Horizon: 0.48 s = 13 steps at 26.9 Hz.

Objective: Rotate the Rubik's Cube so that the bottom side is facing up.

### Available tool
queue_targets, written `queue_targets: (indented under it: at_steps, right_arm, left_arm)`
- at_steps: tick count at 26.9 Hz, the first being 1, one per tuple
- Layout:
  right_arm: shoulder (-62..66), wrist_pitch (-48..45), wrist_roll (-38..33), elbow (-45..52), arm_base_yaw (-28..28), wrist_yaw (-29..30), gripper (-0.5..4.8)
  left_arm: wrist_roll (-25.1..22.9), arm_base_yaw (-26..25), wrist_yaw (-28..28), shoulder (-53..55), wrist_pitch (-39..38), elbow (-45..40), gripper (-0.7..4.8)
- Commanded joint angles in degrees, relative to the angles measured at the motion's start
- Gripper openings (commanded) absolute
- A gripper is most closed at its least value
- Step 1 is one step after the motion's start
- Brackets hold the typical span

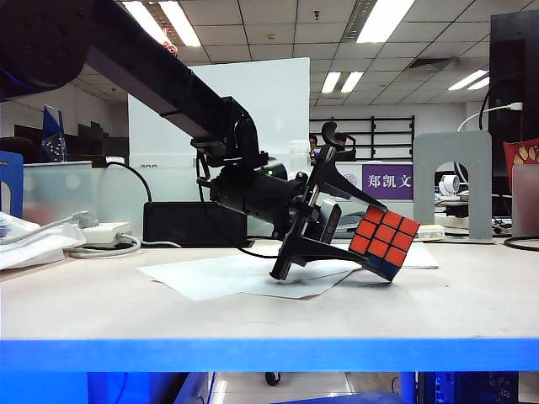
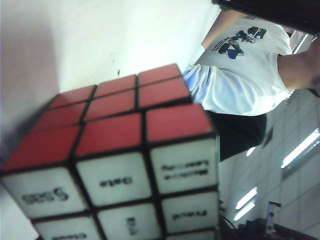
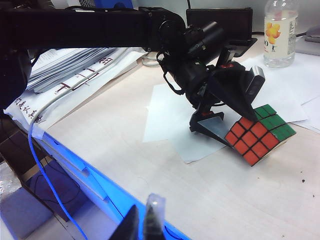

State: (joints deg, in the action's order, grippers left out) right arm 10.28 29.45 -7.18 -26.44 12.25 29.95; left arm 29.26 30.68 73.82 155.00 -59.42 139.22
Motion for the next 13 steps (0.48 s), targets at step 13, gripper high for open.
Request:
queue_targets:
  at_steps: [13]
  right_arm:
    - [0.0, -0.9, 0.2, -0.3, 0.0, 0.0, 0.27]
  left_arm:
    - [-0.7, -0.9, -2.0, 0.6, -8.9, 0.2, 2.68]
